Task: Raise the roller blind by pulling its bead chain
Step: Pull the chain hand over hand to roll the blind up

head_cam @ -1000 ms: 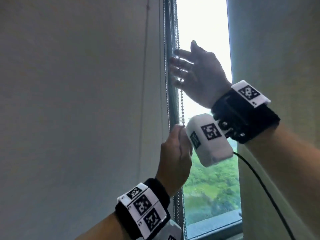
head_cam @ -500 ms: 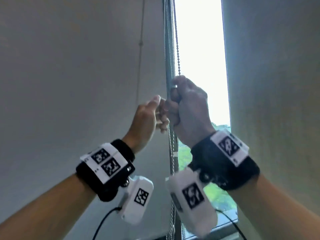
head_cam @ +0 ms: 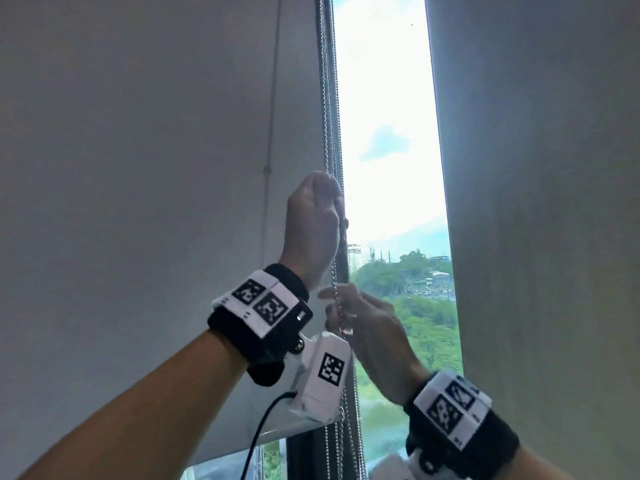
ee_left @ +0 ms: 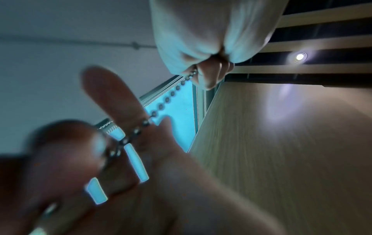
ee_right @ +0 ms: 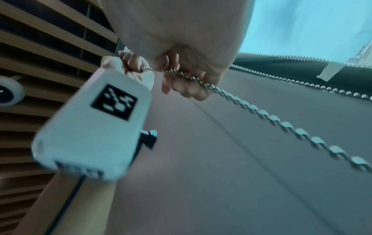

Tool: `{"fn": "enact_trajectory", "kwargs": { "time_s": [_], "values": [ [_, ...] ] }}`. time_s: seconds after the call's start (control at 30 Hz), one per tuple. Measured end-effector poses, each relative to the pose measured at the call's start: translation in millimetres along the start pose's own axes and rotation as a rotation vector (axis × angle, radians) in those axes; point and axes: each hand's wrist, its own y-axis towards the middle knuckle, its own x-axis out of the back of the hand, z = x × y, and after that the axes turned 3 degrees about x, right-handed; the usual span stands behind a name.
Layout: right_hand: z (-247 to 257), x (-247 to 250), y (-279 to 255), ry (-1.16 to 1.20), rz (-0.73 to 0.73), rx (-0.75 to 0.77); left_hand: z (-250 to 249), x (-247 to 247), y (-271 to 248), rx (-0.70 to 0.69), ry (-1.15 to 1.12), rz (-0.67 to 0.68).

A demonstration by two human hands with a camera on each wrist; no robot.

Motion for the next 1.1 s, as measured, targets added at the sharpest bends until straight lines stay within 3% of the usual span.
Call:
{"fn": "enact_trajectory", "kwargs": {
  "time_s": [0.13,0.3,0.37,0.47,0.6,0.7,0.8,1.1],
  "values": [
    [33,14,38,0.01,-0.024,-0.032,20,-10,-11,-0.162,0.167,-0.079],
    [82,20,82,0.111,-0.003,-0.007,57,-17,-47,-0.186,0.209,-0.073],
    [96,16,94,0.169,0.007,0.004,77,-16,-66,-0.148,0.258,-0.063],
    [103,2,108,0.23,-0.021,-0.004,101,-13,-96,0.021,0.205,0.009],
    [85,-13,119,0.108,-0.223,0.07,112,-2,-114,0.197,0.141,0.126],
    [79,-15,118,0.11,-0.309,0.159,112,9,-105,0.307,0.09,0.246],
    [79,-15,112,0.079,-0.312,0.197,99,18,-82,0.243,0.091,0.239],
    [12,-1,49,0.08,-0.119,0.14,44,15,7,0.309,-0.003,0.249]
  ]
}}
